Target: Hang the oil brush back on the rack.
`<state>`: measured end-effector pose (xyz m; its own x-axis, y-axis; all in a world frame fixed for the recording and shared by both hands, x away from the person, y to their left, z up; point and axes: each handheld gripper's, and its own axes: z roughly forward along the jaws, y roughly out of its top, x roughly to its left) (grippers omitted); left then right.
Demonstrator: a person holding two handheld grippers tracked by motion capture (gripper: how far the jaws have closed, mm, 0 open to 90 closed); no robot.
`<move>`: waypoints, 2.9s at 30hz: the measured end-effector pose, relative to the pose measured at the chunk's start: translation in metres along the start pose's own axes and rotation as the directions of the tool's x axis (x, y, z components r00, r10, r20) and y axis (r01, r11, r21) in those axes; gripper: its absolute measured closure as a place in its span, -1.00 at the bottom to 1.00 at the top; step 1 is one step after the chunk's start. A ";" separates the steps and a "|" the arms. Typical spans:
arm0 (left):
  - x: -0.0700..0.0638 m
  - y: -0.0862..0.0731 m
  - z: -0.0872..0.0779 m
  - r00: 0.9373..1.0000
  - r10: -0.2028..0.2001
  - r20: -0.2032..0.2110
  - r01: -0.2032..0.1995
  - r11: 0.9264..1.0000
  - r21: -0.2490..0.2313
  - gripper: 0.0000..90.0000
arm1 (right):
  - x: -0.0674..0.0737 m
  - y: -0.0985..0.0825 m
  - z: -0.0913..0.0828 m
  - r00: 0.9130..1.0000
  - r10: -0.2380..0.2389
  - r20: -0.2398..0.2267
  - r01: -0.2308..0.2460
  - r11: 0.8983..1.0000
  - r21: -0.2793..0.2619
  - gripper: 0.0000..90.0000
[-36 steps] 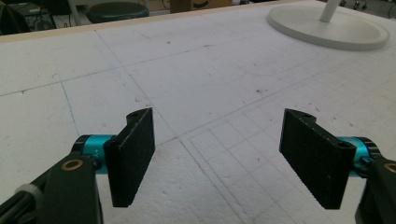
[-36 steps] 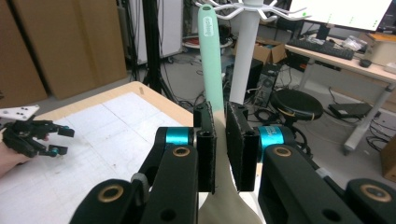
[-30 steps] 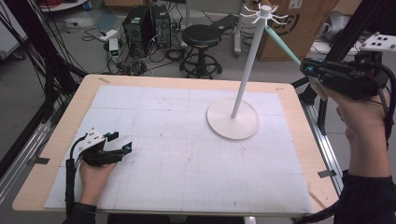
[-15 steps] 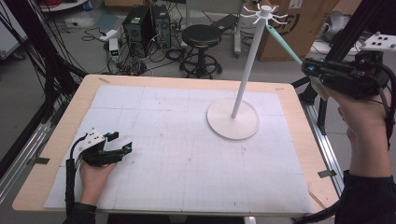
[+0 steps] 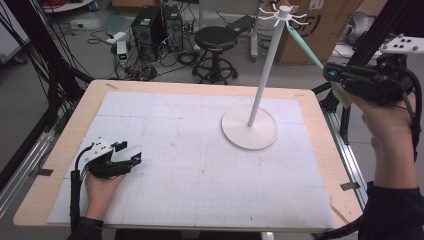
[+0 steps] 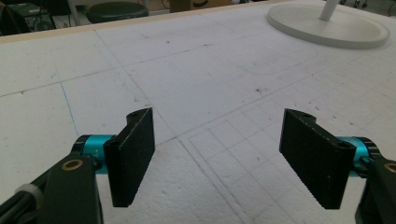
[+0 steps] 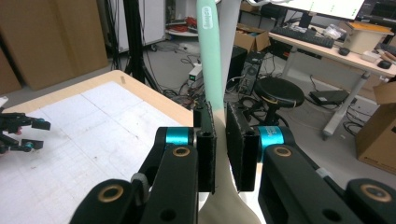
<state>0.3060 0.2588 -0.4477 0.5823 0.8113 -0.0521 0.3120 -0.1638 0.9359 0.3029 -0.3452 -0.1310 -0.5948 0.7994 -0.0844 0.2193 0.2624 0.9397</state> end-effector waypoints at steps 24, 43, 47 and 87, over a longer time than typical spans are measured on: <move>-0.001 0.000 0.000 1.000 0.004 -0.002 -0.004 1.000 0.001 -0.39 | -0.006 -0.003 0.008 0.999 0.020 0.043 -0.022 0.999 0.034 0.84; -0.001 0.000 0.000 1.000 0.012 -0.003 -0.012 1.000 0.003 -0.39 | -0.002 -0.014 0.030 1.000 0.025 -0.011 -0.025 0.998 0.057 0.58; -0.001 0.000 0.000 1.000 0.014 -0.001 -0.014 1.000 0.003 -0.39 | -0.001 -0.022 0.033 0.999 0.028 -0.046 -0.026 0.999 0.037 0.30; 0.000 0.001 0.002 1.000 0.000 -0.001 0.000 1.000 0.017 -0.41 | 0.039 -0.274 0.103 0.977 0.183 -0.113 -0.171 0.980 0.105 -0.44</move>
<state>0.3073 0.2575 -0.4478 0.5816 0.8118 -0.0514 0.3247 -0.1738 0.9297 0.2993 -0.3305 -0.4260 -0.6281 0.7678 0.1268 0.3982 0.1771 0.9001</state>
